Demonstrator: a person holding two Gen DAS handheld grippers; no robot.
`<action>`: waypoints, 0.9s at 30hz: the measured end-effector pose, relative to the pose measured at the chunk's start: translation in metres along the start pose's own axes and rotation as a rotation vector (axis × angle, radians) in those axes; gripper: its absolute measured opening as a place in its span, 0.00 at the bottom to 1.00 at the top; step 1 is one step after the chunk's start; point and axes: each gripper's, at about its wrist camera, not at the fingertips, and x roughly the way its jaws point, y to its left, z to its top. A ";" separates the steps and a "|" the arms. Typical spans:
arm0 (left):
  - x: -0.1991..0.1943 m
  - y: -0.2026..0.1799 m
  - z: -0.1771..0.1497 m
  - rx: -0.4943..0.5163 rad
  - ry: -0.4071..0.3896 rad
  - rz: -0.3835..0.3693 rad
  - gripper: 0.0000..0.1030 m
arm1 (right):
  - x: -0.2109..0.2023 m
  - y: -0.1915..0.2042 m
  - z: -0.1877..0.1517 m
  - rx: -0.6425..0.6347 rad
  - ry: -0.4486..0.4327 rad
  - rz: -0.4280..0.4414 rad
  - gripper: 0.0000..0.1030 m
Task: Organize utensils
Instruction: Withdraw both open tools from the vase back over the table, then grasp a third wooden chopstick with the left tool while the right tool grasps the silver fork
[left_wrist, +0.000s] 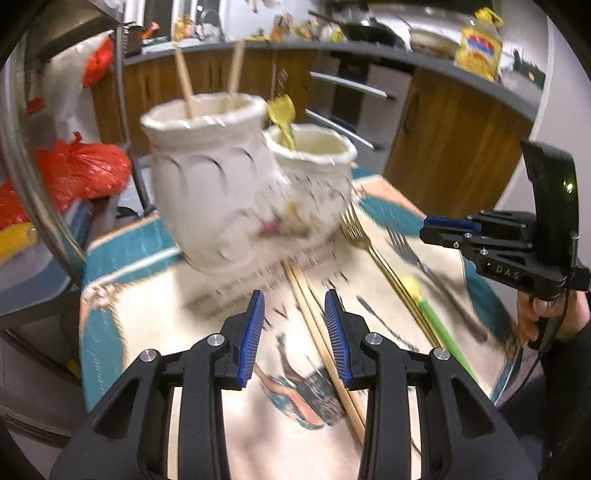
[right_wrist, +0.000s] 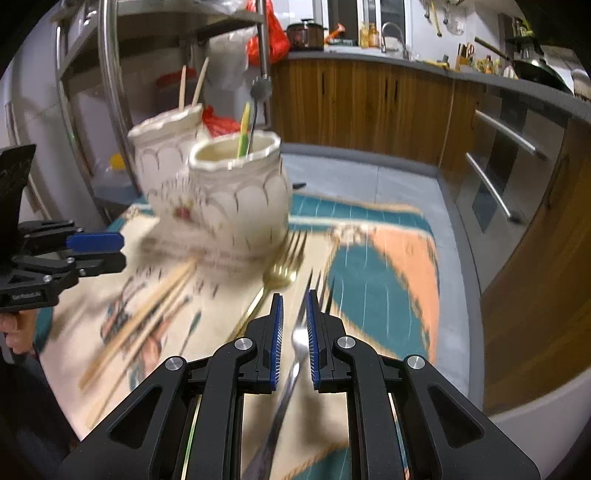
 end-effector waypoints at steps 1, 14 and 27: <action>0.003 -0.002 -0.002 0.006 0.014 0.000 0.33 | 0.000 0.001 -0.003 -0.001 0.008 -0.002 0.14; 0.033 -0.001 -0.018 0.000 0.095 0.001 0.21 | -0.002 0.002 -0.034 0.010 0.084 -0.013 0.16; 0.041 -0.009 -0.014 0.035 0.110 0.058 0.10 | 0.010 -0.001 -0.027 -0.015 0.176 0.030 0.16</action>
